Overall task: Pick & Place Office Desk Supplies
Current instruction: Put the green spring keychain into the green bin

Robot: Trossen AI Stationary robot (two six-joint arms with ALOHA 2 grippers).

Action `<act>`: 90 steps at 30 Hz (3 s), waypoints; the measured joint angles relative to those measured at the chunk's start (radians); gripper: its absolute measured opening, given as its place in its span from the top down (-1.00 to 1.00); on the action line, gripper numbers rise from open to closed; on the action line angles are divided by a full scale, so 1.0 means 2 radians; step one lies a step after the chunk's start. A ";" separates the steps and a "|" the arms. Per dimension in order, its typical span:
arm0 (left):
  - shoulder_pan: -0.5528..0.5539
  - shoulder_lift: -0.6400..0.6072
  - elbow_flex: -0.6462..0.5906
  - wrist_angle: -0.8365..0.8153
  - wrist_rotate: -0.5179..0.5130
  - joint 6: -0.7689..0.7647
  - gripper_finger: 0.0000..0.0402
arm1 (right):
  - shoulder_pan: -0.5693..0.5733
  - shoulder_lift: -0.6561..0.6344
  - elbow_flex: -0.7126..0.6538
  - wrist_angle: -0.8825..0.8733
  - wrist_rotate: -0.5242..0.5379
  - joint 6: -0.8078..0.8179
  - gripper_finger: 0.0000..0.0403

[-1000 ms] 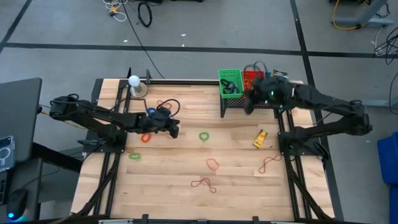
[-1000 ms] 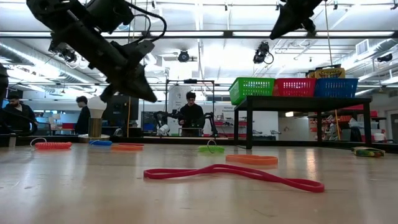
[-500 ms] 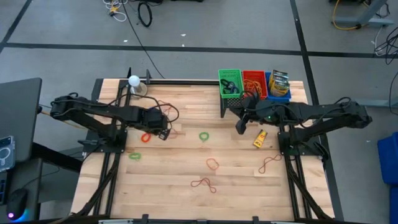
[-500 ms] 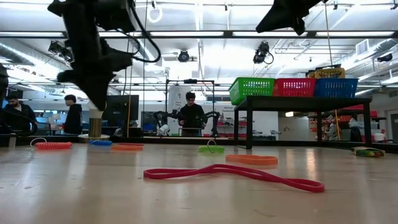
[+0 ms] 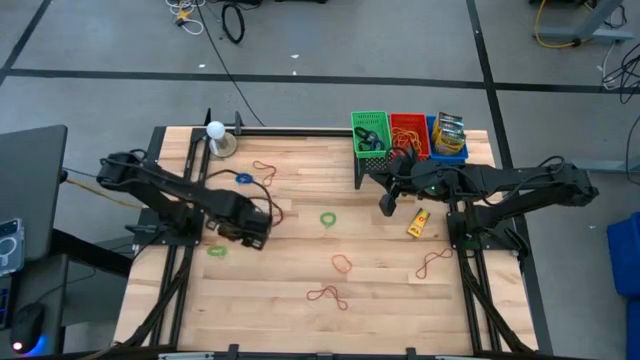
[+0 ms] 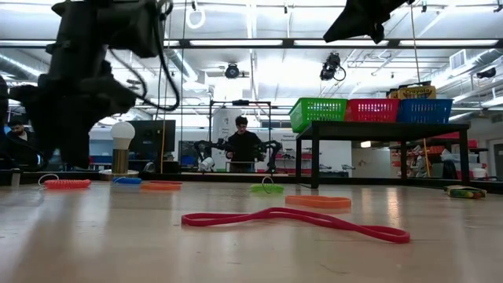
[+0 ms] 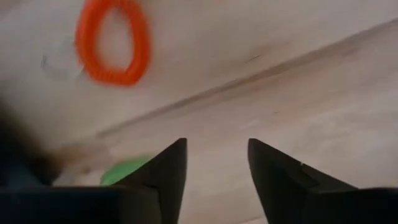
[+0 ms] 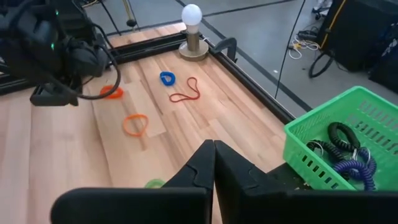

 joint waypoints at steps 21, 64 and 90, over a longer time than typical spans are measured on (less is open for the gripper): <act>-0.069 0.032 -0.042 -0.039 0.054 -0.128 0.03 | 0.000 0.000 0.000 -0.001 -0.014 -0.024 0.95; 0.043 0.035 -0.119 0.770 -0.099 0.372 0.92 | 0.071 0.005 -0.137 0.177 -0.080 0.119 0.95; 0.053 0.052 -0.047 0.848 -0.002 0.477 0.93 | 0.045 0.139 -0.158 0.421 -0.104 0.018 0.15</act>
